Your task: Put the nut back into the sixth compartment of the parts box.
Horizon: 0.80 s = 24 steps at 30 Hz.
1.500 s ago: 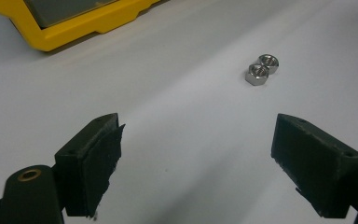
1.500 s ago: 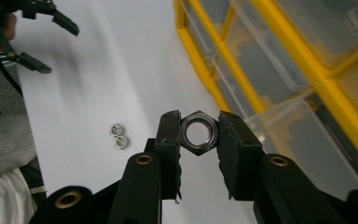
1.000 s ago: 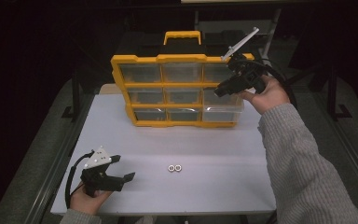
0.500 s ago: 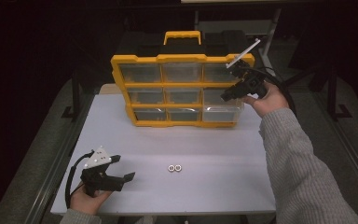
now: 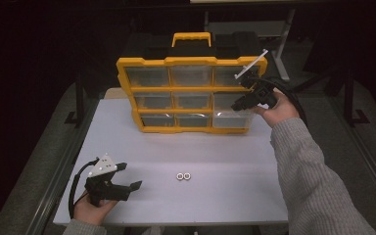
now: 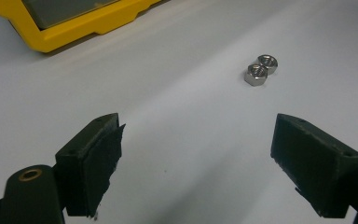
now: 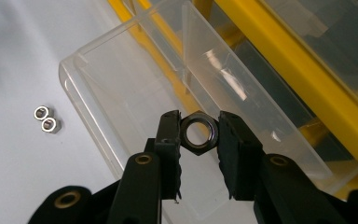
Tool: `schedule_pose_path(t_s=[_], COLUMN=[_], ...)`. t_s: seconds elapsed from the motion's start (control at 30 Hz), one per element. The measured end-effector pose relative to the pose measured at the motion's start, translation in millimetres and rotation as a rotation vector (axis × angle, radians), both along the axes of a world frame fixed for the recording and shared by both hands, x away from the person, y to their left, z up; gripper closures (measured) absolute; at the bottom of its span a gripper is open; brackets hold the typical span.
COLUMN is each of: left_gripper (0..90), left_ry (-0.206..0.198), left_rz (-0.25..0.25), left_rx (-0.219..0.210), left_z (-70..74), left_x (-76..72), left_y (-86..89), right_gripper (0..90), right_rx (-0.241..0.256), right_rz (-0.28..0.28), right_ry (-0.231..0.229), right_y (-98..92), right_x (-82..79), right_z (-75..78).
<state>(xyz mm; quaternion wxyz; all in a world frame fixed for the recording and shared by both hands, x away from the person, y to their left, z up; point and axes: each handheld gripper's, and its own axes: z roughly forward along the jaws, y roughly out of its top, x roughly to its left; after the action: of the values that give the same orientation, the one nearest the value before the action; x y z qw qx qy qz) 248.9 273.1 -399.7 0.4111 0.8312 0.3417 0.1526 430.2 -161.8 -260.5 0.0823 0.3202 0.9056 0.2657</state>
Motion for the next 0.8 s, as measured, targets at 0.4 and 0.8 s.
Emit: schedule_pose_path(t_s=[0.4,0.8], left_gripper=[16.0,16.0], left_ry=[0.000,-0.007], left_rz=[-0.003,-0.001], left_rx=[0.005,0.000], left_z=[0.3,0.0], left_x=[0.2,0.4], left_y=[0.7,-0.5], right_gripper=[63.6,61.1], right_rx=[0.021,0.092], right_rz=[-0.021,0.061], right_ry=[-0.024,-0.064], right_y=[-0.5,2.9], right_x=[-4.6,-33.8], right_z=[6.2,39.7])
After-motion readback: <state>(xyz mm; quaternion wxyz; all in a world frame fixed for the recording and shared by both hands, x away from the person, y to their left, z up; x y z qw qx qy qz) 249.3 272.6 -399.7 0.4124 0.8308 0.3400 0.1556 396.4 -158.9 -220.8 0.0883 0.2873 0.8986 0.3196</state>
